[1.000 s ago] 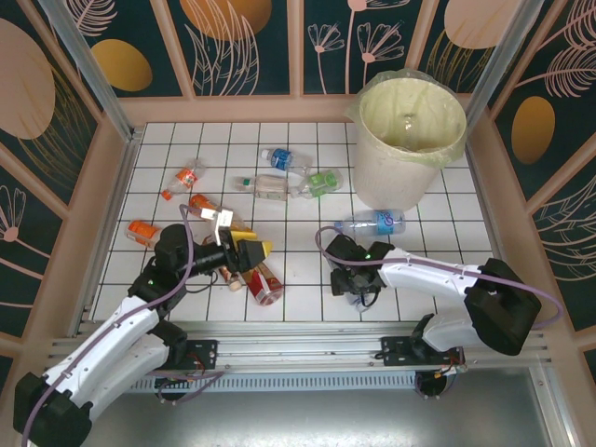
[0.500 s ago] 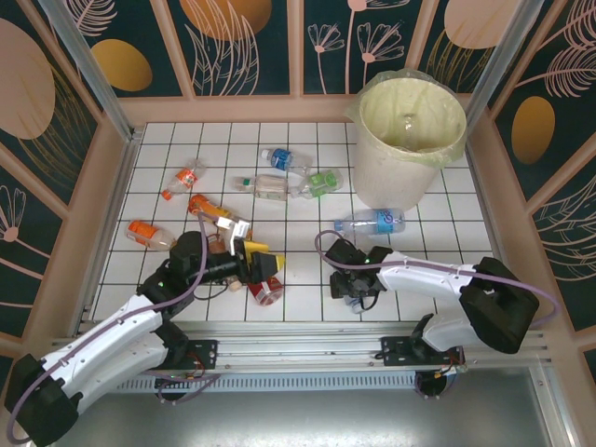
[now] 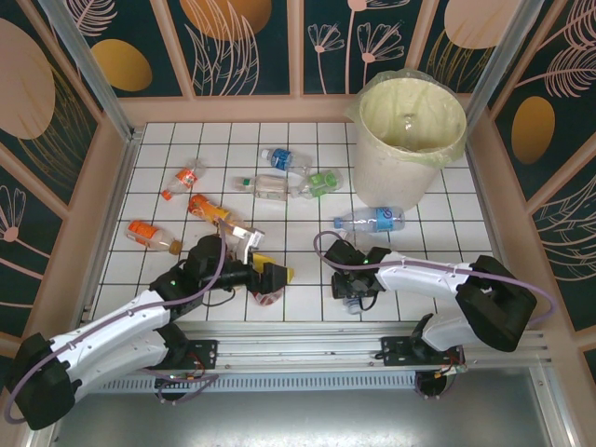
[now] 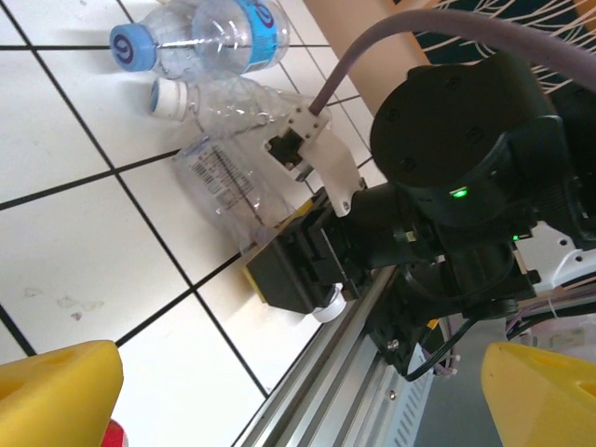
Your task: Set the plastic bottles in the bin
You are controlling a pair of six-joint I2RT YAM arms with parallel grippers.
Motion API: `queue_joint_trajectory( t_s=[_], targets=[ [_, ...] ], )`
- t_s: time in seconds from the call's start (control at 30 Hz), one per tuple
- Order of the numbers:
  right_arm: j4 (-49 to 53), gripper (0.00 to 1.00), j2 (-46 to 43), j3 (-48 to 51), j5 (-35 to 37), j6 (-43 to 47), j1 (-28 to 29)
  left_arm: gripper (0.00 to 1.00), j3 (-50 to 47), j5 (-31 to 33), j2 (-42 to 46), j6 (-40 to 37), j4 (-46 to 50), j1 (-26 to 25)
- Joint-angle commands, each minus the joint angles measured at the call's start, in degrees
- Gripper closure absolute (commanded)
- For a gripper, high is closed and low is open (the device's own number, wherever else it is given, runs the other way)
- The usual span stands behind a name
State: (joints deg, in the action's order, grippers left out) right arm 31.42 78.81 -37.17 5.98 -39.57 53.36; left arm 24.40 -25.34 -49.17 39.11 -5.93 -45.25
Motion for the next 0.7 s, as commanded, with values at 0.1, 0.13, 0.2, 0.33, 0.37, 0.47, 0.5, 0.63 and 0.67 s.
queue_joint_trajectory(
  t_s=[0.1,0.13,0.2,0.33,0.37,0.47,0.5,0.63,0.67],
  targets=[
    [-0.9,0.49,-2.3,0.0,-0.7,-0.3,0.8,0.01,0.6,0.8,-0.5,-1.1,0.0,-0.6],
    [-0.8,0.49,-3.0,-0.3,-0.6,-0.3,0.8,0.01,0.8,0.6,-0.6,-1.2,-0.1,-0.6],
    [-0.6,0.5,-4.4,-0.9,-0.6,-0.1,0.8,0.01,0.7,0.1,-0.6,-1.4,-0.3,-0.6],
    [-1.2,0.5,-6.8,-1.7,-0.7,0.4,0.9,0.01,1.2,-1.0,-0.3,-1.9,-0.9,-0.6],
    [-1.5,0.5,-7.4,-1.9,-0.6,0.6,0.9,0.01,1.4,-0.8,-0.2,-2.0,-0.9,-0.6],
    [-2.1,0.5,-9.5,-2.9,-0.1,1.1,0.9,0.01,1.5,0.1,1.1,-2.0,-2.5,-0.6],
    [-2.3,0.5,-10.1,-3.3,0.0,1.4,0.9,0.01,1.6,0.5,1.6,-2.1,-3.1,-0.6],
    [-3.1,0.5,-12.1,-5.2,0.8,2.6,0.9,0.01,3.1,1.7,2.2,-2.9,-3.2,-0.6],
    [-3.2,0.5,-12.3,-5.8,1.3,3.0,0.9,0.01,3.7,1.9,2.2,-3.3,-3.1,-0.6]
  ],
)
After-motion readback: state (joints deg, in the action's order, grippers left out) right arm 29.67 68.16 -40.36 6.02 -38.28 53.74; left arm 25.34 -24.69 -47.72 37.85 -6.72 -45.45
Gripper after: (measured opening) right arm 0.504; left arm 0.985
